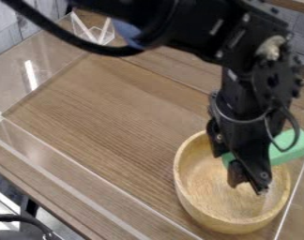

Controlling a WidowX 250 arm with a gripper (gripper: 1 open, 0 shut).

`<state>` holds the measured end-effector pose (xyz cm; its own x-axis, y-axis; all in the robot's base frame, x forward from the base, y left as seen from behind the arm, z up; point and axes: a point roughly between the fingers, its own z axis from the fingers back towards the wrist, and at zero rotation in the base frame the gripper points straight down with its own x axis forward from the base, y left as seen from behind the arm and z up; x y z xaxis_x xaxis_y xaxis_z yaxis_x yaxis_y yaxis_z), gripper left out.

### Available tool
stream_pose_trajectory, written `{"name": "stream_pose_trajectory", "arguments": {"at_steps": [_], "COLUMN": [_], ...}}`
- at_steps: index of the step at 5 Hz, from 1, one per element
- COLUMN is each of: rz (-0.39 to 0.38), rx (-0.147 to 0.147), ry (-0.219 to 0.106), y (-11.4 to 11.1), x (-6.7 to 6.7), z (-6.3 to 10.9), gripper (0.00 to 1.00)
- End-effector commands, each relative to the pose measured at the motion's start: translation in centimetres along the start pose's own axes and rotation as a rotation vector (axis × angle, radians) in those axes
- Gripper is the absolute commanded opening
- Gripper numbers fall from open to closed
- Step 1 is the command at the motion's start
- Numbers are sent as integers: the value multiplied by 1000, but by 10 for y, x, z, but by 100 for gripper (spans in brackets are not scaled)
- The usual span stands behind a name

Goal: Put green stick into wooden bowl

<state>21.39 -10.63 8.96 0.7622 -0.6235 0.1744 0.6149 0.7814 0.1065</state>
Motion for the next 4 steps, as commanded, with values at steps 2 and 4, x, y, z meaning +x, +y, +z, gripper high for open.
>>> {"name": "stream_pose_trajectory", "arguments": {"at_steps": [2, 4], "rz": [37, 134], "rx": [-2, 46], "ry": [-57, -38], "y": [5, 34], "x": [12, 7], "z": [13, 29], "gripper": [100, 100]}}
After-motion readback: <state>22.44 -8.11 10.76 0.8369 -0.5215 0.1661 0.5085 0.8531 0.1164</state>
